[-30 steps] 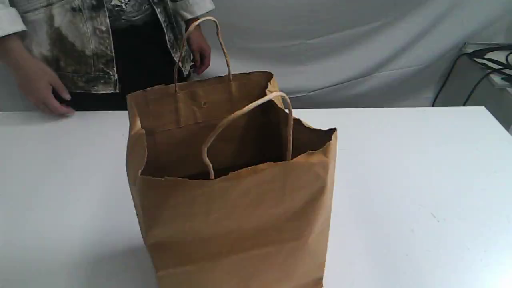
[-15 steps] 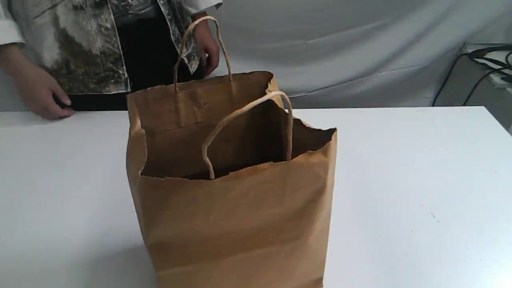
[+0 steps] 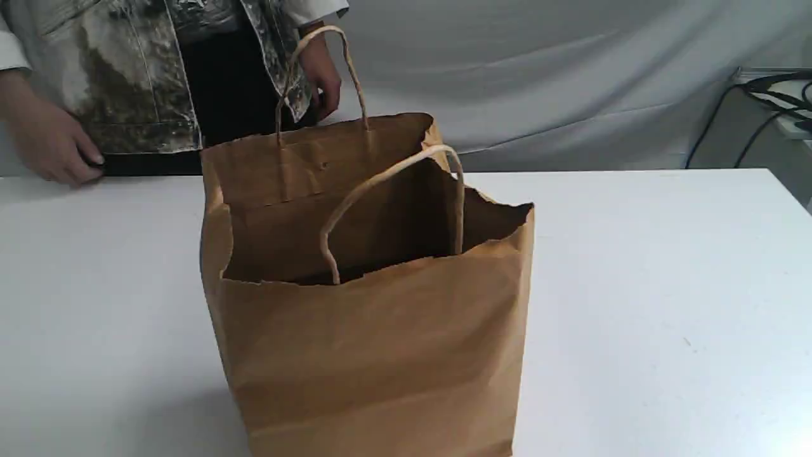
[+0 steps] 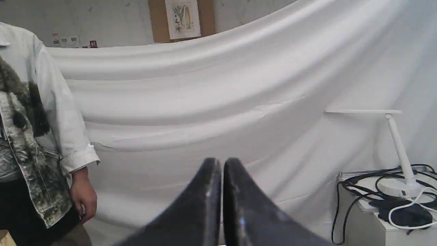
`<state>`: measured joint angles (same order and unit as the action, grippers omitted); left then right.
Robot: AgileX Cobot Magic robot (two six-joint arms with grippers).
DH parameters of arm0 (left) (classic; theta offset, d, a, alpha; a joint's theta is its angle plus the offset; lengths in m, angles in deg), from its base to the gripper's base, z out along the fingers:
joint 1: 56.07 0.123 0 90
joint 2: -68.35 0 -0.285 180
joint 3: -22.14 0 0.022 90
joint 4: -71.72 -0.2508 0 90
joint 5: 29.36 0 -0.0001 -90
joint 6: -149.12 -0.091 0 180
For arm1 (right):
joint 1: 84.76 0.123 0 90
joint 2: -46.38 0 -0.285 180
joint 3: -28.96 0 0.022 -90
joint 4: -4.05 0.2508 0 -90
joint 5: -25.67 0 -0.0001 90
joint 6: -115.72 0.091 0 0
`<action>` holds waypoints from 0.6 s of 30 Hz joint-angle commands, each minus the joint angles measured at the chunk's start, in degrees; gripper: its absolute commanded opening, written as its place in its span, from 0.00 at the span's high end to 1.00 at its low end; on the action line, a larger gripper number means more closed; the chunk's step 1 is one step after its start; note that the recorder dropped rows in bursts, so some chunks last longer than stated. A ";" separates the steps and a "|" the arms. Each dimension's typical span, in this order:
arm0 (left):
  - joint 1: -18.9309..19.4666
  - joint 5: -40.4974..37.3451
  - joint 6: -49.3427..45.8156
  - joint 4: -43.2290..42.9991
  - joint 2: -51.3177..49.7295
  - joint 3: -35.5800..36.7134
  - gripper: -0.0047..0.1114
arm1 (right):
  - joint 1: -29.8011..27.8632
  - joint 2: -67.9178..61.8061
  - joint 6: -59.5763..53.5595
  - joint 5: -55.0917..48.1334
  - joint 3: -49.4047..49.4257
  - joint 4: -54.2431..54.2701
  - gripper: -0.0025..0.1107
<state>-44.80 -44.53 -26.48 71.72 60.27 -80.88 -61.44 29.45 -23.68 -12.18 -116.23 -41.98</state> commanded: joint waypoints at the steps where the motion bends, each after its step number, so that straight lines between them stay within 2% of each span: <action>1: -0.20 -0.06 -0.22 0.00 0.29 0.24 0.96 | 0.15 0.10 0.38 -0.07 0.29 0.20 0.97; 13: -0.20 -0.06 -0.22 0.00 0.29 0.24 0.96 | 0.15 0.10 0.38 -0.07 0.29 0.20 0.97; 15: -0.20 -0.06 -0.22 0.00 0.29 0.24 0.96 | 0.15 0.10 -0.97 0.22 0.29 -2.67 0.97; 18: -0.20 -0.06 -0.22 0.00 0.29 0.24 0.96 | 0.15 0.10 2.07 1.56 0.29 -0.01 0.97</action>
<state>-44.80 -44.53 -26.59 71.72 60.27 -80.88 -61.44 29.45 -22.82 -11.76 -116.23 -42.51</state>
